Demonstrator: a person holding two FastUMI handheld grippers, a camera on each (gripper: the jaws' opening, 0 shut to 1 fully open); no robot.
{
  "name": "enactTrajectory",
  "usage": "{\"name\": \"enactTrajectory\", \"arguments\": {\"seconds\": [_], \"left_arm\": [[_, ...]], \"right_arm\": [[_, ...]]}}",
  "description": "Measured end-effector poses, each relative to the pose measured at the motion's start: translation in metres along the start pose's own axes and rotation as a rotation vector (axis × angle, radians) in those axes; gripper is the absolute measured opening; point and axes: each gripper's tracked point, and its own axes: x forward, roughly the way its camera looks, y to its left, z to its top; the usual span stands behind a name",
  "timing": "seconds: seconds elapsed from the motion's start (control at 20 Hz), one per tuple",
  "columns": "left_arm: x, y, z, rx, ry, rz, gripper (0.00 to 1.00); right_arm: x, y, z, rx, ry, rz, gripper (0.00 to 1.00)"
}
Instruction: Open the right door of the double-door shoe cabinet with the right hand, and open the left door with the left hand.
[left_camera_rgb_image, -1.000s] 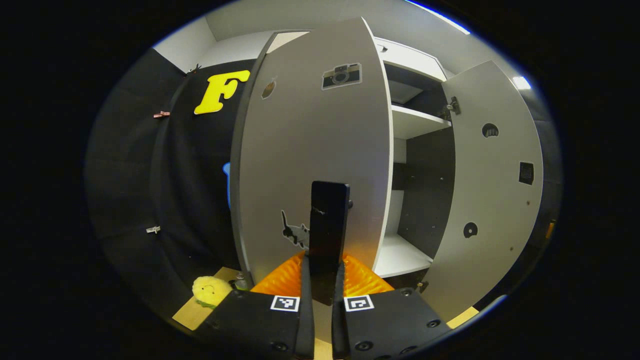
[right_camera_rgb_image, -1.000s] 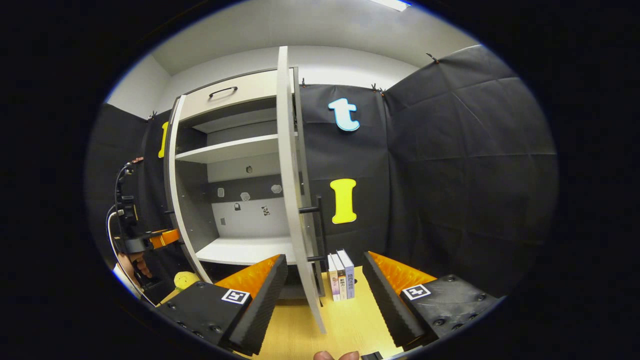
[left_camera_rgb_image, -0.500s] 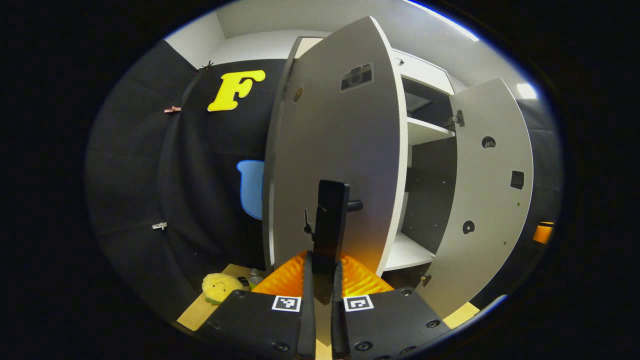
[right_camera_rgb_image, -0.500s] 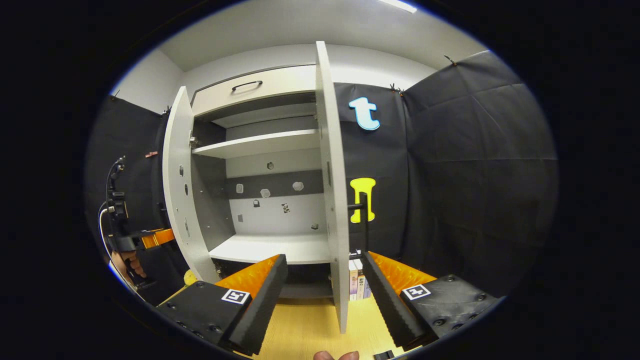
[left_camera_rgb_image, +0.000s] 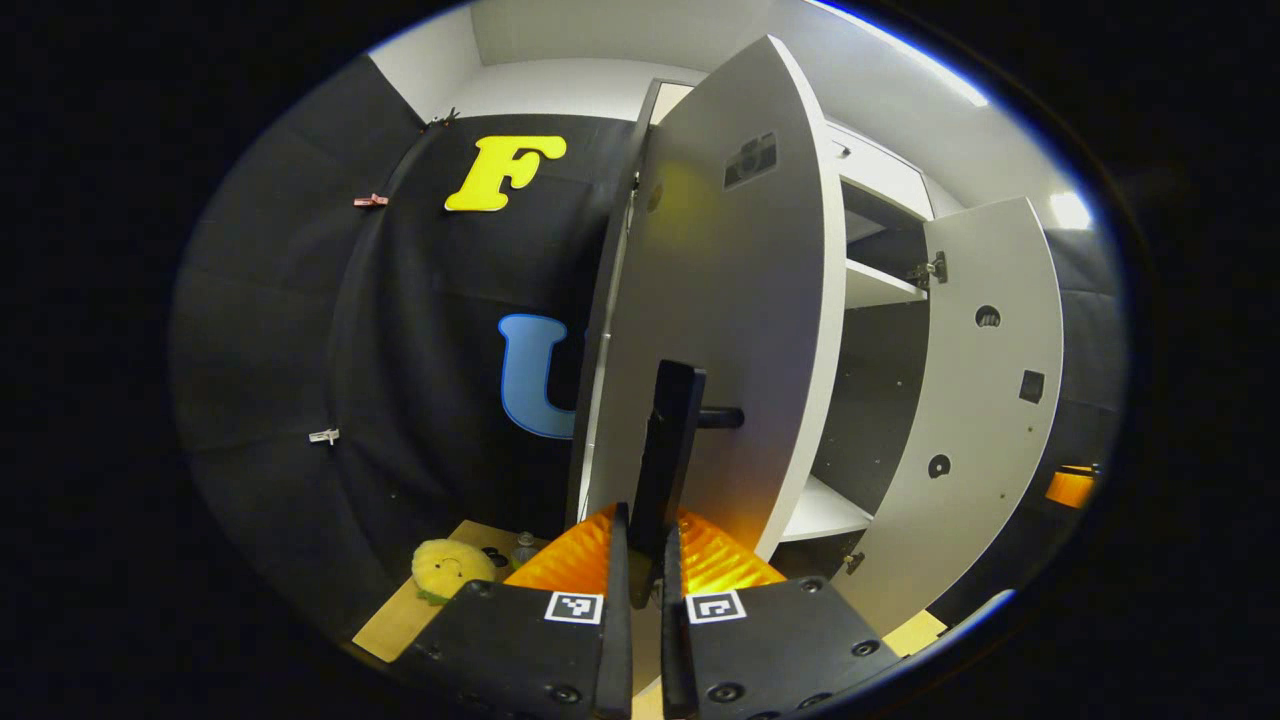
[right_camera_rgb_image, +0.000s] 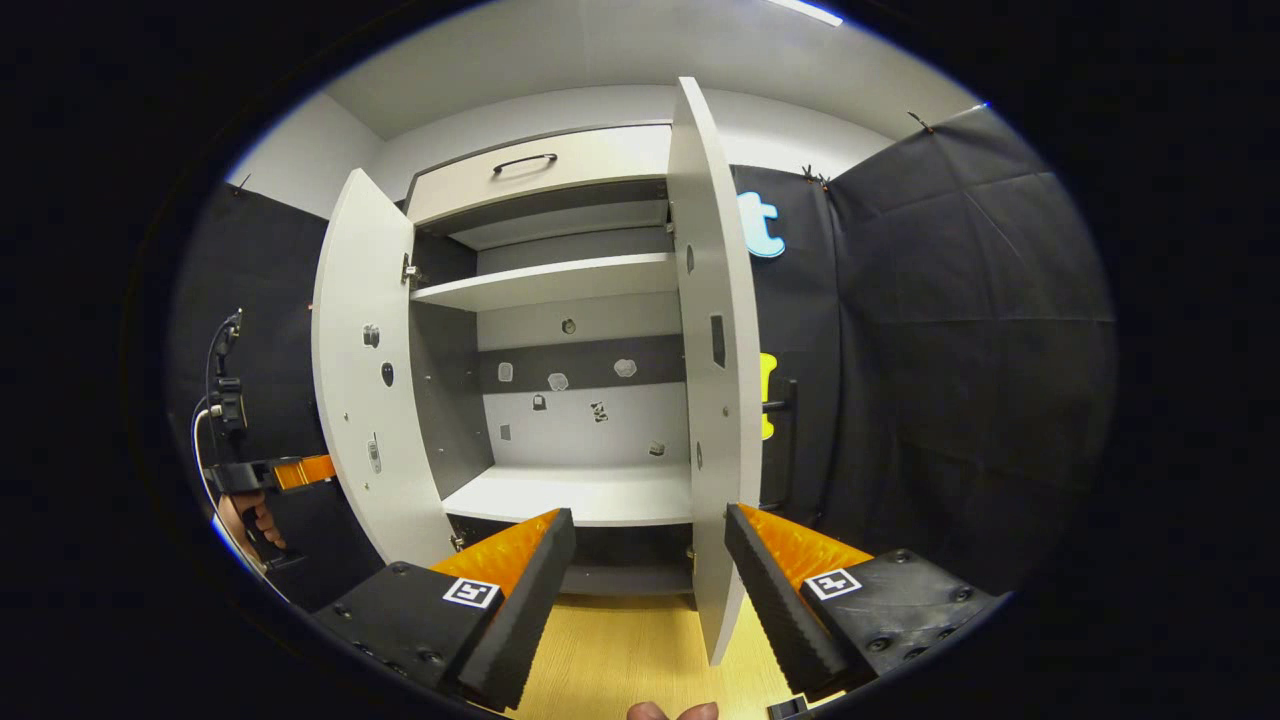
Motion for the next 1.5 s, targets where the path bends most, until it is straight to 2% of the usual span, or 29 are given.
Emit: {"name": "enactTrajectory", "arguments": {"seconds": [0.15, 0.4, 0.45, 0.75, 0.8, 0.9, 1.5], "left_arm": [[-0.004, 0.014, 0.001, 0.046, 0.012, 0.023, 0.14], [-0.003, 0.048, 0.006, 0.056, 0.021, 0.089, 0.09], [-0.003, 0.052, 0.008, 0.057, 0.017, 0.080, 0.05], [-0.003, 0.063, 0.007, 0.037, 0.017, 0.022, 0.06], [-0.002, 0.063, 0.008, 0.033, 0.014, 0.014, 0.08], [-0.003, 0.065, 0.008, 0.032, 0.011, 0.004, 0.06], [-0.021, 0.066, 0.006, 0.074, 0.029, 0.009, 0.09]], "right_arm": [[-0.001, 0.005, -0.004, -0.014, 0.012, 0.015, 0.95], [0.001, 0.014, -0.009, -0.022, 0.022, 0.034, 0.95], [0.001, 0.014, -0.011, -0.019, 0.027, 0.034, 0.95], [0.006, 0.014, -0.011, -0.013, 0.027, 0.029, 0.95], [0.005, 0.015, -0.011, -0.015, 0.026, 0.030, 0.95], [0.007, 0.015, -0.012, -0.017, 0.028, 0.030, 0.95], [0.010, 0.019, -0.014, -0.012, 0.034, 0.032, 0.95]]}}
